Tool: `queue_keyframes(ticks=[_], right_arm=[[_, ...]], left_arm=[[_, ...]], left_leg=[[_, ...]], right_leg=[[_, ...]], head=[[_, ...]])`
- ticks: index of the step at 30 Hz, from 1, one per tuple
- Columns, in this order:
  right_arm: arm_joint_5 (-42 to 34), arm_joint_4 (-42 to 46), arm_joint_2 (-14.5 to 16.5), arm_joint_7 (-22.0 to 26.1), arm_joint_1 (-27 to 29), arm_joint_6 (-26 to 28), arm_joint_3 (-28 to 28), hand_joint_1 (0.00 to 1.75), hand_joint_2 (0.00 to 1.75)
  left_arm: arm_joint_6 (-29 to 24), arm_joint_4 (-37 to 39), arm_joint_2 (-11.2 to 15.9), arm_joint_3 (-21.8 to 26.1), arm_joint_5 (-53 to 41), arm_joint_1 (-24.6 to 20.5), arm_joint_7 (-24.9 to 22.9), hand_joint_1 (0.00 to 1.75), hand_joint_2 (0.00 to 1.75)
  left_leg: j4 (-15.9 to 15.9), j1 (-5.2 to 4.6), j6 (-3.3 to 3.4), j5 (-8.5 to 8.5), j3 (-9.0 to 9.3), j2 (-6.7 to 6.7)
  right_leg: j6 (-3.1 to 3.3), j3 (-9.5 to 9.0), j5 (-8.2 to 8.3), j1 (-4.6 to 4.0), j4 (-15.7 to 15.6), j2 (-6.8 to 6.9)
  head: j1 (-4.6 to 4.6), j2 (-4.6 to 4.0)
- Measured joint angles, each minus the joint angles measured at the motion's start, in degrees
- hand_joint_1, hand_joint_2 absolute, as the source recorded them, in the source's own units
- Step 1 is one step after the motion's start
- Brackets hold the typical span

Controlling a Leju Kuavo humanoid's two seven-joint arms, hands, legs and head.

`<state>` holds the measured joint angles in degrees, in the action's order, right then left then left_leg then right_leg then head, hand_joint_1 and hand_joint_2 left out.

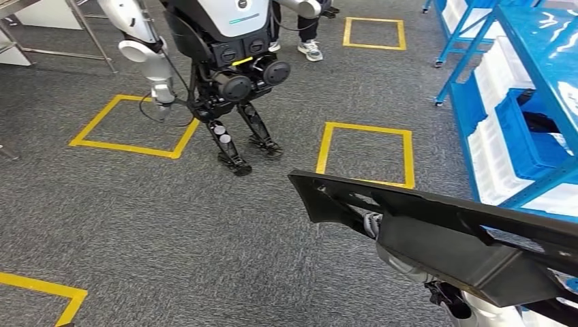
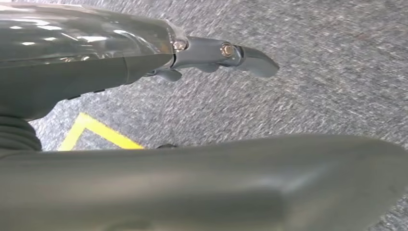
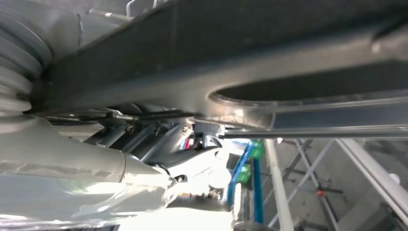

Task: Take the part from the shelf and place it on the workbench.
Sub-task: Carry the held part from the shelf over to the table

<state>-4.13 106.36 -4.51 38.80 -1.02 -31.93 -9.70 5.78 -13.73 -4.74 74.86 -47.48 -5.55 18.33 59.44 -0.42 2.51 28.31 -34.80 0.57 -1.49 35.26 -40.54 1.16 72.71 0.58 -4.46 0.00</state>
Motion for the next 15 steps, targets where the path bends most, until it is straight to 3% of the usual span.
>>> queue_keyframes(ticks=[1, 2, 3, 5, 7, 9, 10, 12, 14, 15], right_arm=[[0.1, -0.1, 0.0, 0.1, 0.1, 0.0, -0.1, 1.75, 1.75], [0.2, -0.1, 0.0, 0.2, 0.0, 0.0, -0.2, 1.75, 1.75], [0.3, -0.2, 0.0, 0.4, 0.0, 0.0, -0.2, 1.75, 1.75], [0.6, -0.4, 0.1, 0.7, -0.2, -0.1, -0.4, 1.75, 1.75], [0.8, -0.5, 0.2, 0.9, -0.2, -0.2, -0.6, 1.75, 1.75], [0.9, -0.6, 0.6, 0.9, -0.1, -0.4, -1.0, 1.75, 1.75], [0.8, -0.6, 0.8, 0.9, 0.0, -0.5, -1.2, 1.75, 1.75], [1.0, -0.1, 1.5, 0.9, 0.9, -0.7, -1.6, 1.75, 1.75], [1.5, 0.9, 2.2, 1.0, 2.7, -0.8, -1.8, 1.75, 1.75], [1.9, 1.4, 2.5, 1.0, 3.7, -0.8, -2.0, 1.75, 1.75]], left_arm=[[0.0, 0.0, 0.0, 0.0, -0.1, 0.0, 0.0, 0.00, 1.75], [0.0, 0.0, 0.0, 0.0, -0.2, 0.0, 0.0, 0.00, 1.75], [0.1, 0.0, 0.0, 0.0, -0.3, 0.0, 0.2, 0.00, 1.75], [0.4, 0.0, 0.0, 0.0, -0.1, -0.1, 0.6, 0.00, 1.75], [0.7, 0.0, 0.0, 0.0, 0.3, -0.2, 0.9, 0.00, 1.75], [0.4, 0.0, 0.0, 0.0, 0.5, -0.1, 0.9, 0.00, 1.75], [0.1, 0.0, 0.0, 0.0, 0.5, 0.1, 0.7, 0.00, 1.75], [-0.6, 0.0, -0.1, 0.0, 0.4, 0.2, 0.2, 0.00, 1.75], [-1.3, 0.0, -0.1, 0.0, 0.3, 0.1, -0.4, 0.00, 1.75], [-1.5, 0.0, -0.2, 0.0, 0.2, 0.1, -0.7, 0.00, 1.75]], left_leg=[[0.0, -0.04, 0.03, 0.05, 0.09, 0.91], [0.0, -0.04, 0.00, 0.11, 0.23, 1.79], [0.1, -0.01, -0.09, 0.20, 0.44, 2.67], [0.3, 0.08, -0.47, 0.46, 0.58, 4.37], [0.4, 0.26, -1.02, 0.54, 0.25, 5.83], [0.3, 0.51, -1.63, 0.43, -0.01, 7.10], [0.5, 0.50, -1.90, 0.62, -0.07, 6.94], [3.2, 0.42, -2.46, 2.34, -1.34, 4.47], [10.0, 0.51, -2.99, 5.53, -4.68, 1.26], [13.5, 0.63, -3.19, 6.74, -6.47, 0.56]], right_leg=[[0.00, 1.42, 0.23, -0.02, 1.7, -0.21], [0.01, 1.78, 1.68, -0.02, 1.1, -0.33], [0.03, 1.15, 4.03, 0.01, -1.5, -0.60], [0.10, -1.18, 8.31, 0.18, -8.6, -2.92], [0.29, -2.51, 9.39, 0.22, -12.4, -4.87], [0.78, -2.84, 9.08, 0.10, -12.9, -4.28], [1.06, -3.02, 9.09, 0.14, -13.1, -3.66], [1.69, -3.48, 9.01, 0.25, -13.3, -2.06], [2.13, -3.89, 8.61, 0.08, -13.4, -0.16], [2.24, -4.07, 8.37, 0.00, -13.4, 0.77]], head=[[0.00, 0.00], [0.00, 0.00], [0.00, 0.00], [0.00, 0.00], [-0.01, 0.00], [-0.03, 0.00], [-0.04, 0.00], [-0.05, 0.00], [-0.07, 0.00], [-0.07, 0.00]])
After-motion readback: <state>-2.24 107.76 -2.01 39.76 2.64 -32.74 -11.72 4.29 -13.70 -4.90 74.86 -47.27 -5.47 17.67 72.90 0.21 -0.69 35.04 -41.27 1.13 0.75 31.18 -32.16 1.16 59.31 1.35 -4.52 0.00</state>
